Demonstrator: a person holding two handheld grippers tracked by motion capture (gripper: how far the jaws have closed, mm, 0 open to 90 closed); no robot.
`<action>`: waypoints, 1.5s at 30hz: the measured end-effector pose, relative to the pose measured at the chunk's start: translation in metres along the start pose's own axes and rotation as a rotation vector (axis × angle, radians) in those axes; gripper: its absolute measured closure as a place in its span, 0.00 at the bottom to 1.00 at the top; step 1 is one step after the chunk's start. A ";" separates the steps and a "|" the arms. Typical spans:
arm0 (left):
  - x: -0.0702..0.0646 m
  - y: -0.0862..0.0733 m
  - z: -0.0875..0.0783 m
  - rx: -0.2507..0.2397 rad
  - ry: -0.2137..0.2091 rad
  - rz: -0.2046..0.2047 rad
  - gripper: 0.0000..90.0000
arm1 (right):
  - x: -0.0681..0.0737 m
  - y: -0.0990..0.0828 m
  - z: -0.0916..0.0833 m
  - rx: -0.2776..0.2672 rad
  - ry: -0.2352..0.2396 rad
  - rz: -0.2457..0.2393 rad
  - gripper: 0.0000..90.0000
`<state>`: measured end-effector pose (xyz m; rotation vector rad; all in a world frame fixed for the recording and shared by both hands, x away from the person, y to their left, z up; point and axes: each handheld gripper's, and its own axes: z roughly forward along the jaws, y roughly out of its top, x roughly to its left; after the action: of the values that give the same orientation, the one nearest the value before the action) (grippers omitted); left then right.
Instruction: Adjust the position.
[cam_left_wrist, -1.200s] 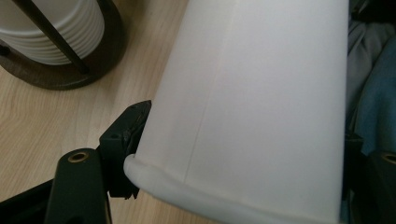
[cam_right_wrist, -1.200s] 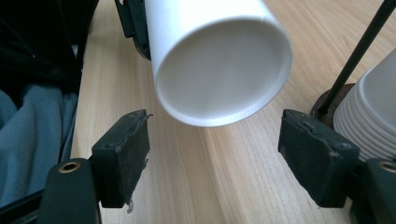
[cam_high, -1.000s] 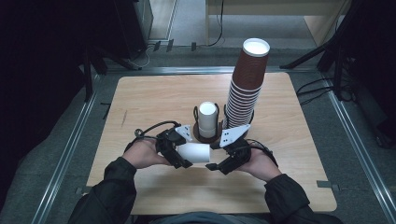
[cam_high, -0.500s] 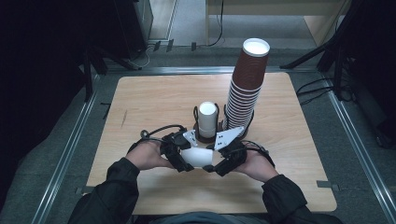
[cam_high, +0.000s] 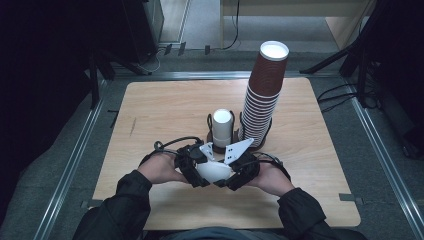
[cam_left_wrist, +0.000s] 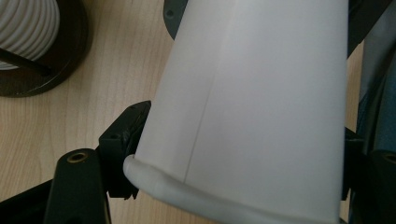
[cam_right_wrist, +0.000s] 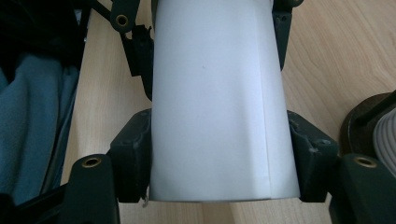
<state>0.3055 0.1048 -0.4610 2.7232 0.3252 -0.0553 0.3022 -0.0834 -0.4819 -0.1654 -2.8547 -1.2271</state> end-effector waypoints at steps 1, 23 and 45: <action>0.000 0.000 0.000 -0.004 -0.005 -0.001 0.29 | 0.000 0.000 0.000 0.000 0.003 -0.003 0.39; 0.008 -0.014 -0.010 -0.105 -0.014 -0.048 0.16 | -0.005 -0.004 -0.015 -0.019 -0.024 -0.007 0.38; 0.015 -0.030 -0.027 -0.353 -0.069 -0.112 0.16 | -0.011 -0.012 -0.029 -0.099 -0.015 0.028 0.38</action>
<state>0.3128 0.1452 -0.4489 2.3476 0.4233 -0.1114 0.3109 -0.1139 -0.4714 -0.2171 -2.7952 -1.3685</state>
